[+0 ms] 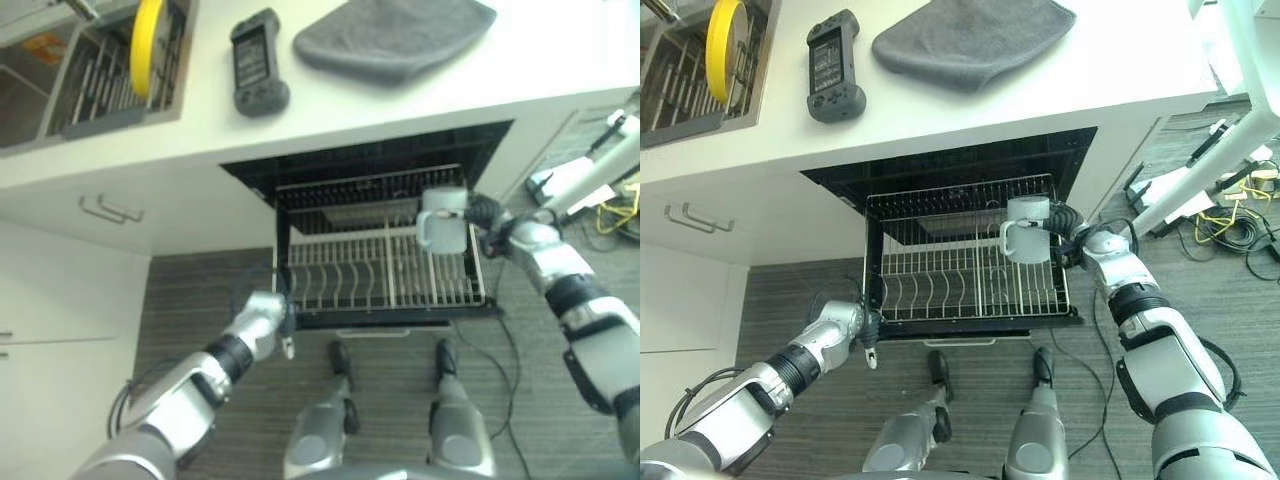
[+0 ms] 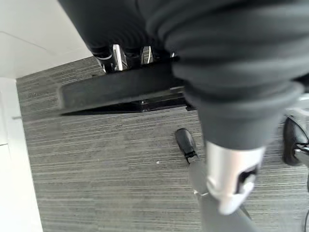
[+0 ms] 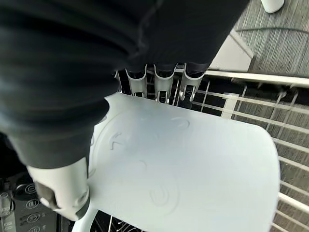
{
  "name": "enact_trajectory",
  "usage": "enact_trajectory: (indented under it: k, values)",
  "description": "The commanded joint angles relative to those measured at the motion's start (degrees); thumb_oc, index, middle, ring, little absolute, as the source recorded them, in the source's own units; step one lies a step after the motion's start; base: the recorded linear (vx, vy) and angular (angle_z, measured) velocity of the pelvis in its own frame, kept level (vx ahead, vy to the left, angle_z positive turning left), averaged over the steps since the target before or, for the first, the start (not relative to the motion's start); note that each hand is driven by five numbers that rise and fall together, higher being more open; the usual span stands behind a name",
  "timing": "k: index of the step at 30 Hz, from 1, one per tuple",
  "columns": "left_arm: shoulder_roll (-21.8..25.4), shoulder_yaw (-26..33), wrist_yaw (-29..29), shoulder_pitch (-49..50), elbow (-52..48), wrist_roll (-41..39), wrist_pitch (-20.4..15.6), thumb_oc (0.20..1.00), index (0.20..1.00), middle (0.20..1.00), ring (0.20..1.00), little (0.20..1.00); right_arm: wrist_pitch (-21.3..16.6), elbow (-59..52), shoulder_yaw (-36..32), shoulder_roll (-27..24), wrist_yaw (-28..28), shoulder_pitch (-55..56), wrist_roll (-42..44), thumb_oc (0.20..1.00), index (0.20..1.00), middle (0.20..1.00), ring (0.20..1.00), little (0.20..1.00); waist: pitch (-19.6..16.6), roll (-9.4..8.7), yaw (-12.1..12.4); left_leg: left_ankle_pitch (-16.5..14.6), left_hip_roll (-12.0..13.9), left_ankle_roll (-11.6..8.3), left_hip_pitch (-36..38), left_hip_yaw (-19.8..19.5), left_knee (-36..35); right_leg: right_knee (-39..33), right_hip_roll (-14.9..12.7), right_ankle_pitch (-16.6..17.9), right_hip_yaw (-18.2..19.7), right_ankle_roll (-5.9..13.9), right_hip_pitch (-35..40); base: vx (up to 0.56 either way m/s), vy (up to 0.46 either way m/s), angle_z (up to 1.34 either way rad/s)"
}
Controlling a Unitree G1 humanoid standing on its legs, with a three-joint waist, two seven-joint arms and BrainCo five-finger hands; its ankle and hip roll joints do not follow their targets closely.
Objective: Place the dishes in the dishwasher.
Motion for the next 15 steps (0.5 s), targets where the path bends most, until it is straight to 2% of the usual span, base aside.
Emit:
enact_trajectory:
  k: [1, 4, 8, 11, 15]
  values:
    - [3.09, -8.53, -3.26, 13.95, 8.79, -5.83, 0.88, 1.0, 1.0, 1.0, 1.0, 1.0, -0.46, 3.08, -0.15, -0.68, 0.03, -9.85, -1.98, 0.2, 0.2, 0.2, 0.2, 0.2, 4.31, -4.03, 2.87, -5.48, -1.57, -2.66, -0.22, -5.49, 0.1, 0.6, -3.17, -3.91, 0.9, 2.32, -0.53, 0.02, 0.086, 0.0]
    - [3.37, -8.51, -3.71, 13.79, 7.69, -6.38, 0.97, 1.0, 1.0, 1.0, 1.0, 1.0, 0.49, 4.96, 0.29, -0.84, -0.49, -11.64, -2.79, 0.2, 0.2, 0.2, 0.2, 0.2, 4.71, -3.1, 2.98, -5.26, -1.89, -2.63, -0.64, -5.57, 0.1, 0.67, -3.33, -3.93, 1.14, 2.3, -1.08, 0.0, 0.068, 0.01]
    - [4.69, -9.32, -5.38, 14.46, 2.59, -7.39, 1.34, 1.0, 1.0, 1.0, 1.0, 1.0, 1.28, 9.55, 0.87, -2.51, -1.94, -14.84, -3.69, 0.2, 0.2, 0.2, 0.2, 0.2, 5.54, -0.85, 3.39, -4.8, -2.63, -2.62, -1.46, -5.76, 0.1, 1.0, -3.83, -3.87, 1.21, 2.26, -2.25, 0.0, 0.085, 0.03]
    - [4.53, -10.36, -4.03, 14.76, 1.96, -8.55, 1.53, 1.0, 1.0, 1.0, 1.0, 1.0, 1.21, 12.47, 1.16, -3.39, -2.92, -16.84, -4.06, 0.2, 0.2, 0.2, 0.2, 0.2, 6.15, 0.12, 3.47, -4.58, -3.07, -2.48, -2.08, -5.62, 0.1, 1.84, -4.19, -3.97, 1.4, 2.41, -3.43, -0.01, 0.072, 0.0]
    - [4.45, -10.74, -2.62, 14.82, 2.38, -9.41, 1.33, 1.0, 1.0, 1.0, 1.0, 1.0, 1.09, 13.52, 1.92, -4.21, -3.65, -17.89, -5.41, 0.2, 0.2, 0.2, 0.2, 0.2, 6.58, 0.49, 3.32, -4.44, -3.29, -2.37, -2.49, -5.47, 0.1, 2.25, -4.26, -3.94, 1.79, 2.49, -4.2, 0.0, 0.017, 0.0]
